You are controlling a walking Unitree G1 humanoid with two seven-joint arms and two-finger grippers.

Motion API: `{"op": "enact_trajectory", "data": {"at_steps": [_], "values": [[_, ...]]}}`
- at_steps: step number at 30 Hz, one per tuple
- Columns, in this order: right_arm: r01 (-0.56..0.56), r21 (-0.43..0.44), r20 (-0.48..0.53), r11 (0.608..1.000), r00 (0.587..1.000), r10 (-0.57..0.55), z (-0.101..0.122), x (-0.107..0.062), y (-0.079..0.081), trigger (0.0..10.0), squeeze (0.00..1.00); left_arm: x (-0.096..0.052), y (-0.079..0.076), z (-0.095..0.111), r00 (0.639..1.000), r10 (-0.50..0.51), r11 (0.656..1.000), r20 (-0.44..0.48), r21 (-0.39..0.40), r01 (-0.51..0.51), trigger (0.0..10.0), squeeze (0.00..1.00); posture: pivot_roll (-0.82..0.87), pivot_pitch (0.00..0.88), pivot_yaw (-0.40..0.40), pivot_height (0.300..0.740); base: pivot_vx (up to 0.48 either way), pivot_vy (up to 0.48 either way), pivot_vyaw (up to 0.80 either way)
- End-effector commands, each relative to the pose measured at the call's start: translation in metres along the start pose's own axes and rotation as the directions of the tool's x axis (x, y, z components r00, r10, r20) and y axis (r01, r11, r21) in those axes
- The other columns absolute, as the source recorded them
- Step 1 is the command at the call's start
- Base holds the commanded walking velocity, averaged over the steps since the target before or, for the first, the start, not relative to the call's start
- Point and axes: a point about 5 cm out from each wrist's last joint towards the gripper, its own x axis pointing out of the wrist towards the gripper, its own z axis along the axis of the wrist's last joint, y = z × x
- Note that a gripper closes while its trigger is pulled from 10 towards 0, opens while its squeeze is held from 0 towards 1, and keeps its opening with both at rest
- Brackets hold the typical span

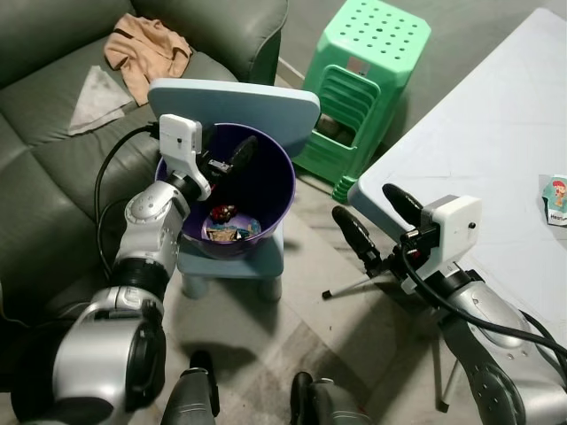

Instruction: Picking trash to rubbish bin

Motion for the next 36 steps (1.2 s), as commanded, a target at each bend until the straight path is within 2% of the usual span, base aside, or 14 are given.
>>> {"op": "enact_trajectory", "data": {"at_steps": [1,3,8,12,16,21,29,35,36], "values": [[0.032,-0.008,0.001,0.999,0.999,-0.032,-0.004,-0.001,-0.006,10.0,0.00,0.000,-0.006,0.001,1.000,-0.013,0.999,0.008,0.032,0.013,10.0,0.00,-0.07,0.208,-0.067,0.740,0.000,0.000,0.00],[0.044,-0.010,0.006,0.999,0.999,-0.044,-0.008,0.003,-0.008,10.0,0.00,-0.004,-0.010,0.000,1.000,0.014,1.000,0.027,-0.006,-0.014,10.0,0.00,-0.05,0.188,-0.067,0.740,0.000,0.000,0.00],[0.094,-0.009,0.006,0.996,0.996,-0.093,-0.013,0.010,-0.014,10.0,0.00,-0.010,-0.019,-0.002,0.999,0.038,0.999,0.036,-0.001,-0.038,10.0,0.00,-0.04,0.160,-0.068,0.740,0.000,0.000,0.00],[0.138,-0.013,-0.002,0.990,0.990,-0.138,-0.017,0.012,-0.019,10.0,0.00,-0.012,-0.021,-0.002,0.997,0.062,0.998,0.036,-0.011,-0.061,10.0,0.00,-0.04,0.147,-0.072,0.740,0.000,0.000,0.00],[0.310,-0.031,-0.064,0.950,0.948,-0.311,-0.032,0.014,-0.040,10.0,0.00,-0.018,-0.028,-0.005,0.992,0.123,0.990,0.024,-0.069,-0.121,10.0,0.00,-0.03,0.114,-0.075,0.740,0.000,0.000,0.00],[0.393,-0.011,-0.101,0.919,0.914,-0.392,-0.040,0.013,-0.053,10.0,0.00,-0.024,-0.036,-0.011,0.987,0.159,0.982,-0.009,-0.100,-0.159,10.0,0.00,-0.03,0.096,-0.075,0.740,0.000,0.000,0.00],[0.424,-0.059,-0.122,0.904,0.896,-0.428,-0.053,0.008,-0.054,10.0,0.00,-0.039,-0.038,-0.022,0.964,0.255,0.962,-0.072,-0.086,-0.261,10.0,0.00,-0.04,0.049,-0.083,0.740,0.000,0.000,0.00],[0.432,-0.086,-0.117,0.898,0.891,-0.439,-0.059,0.006,-0.053,10.0,0.00,-0.050,-0.036,-0.027,0.945,0.318,0.941,-0.080,-0.091,-0.325,10.0,0.00,-0.04,0.021,-0.085,0.740,0.000,0.000,0.00],[0.434,-0.089,-0.114,0.896,0.890,-0.442,-0.060,0.006,-0.052,10.0,0.00,-0.052,-0.036,-0.029,0.937,0.337,0.937,-0.092,-0.069,-0.343,10.0,0.00,-0.04,0.019,-0.085,0.740,0.000,0.000,0.00]]}}
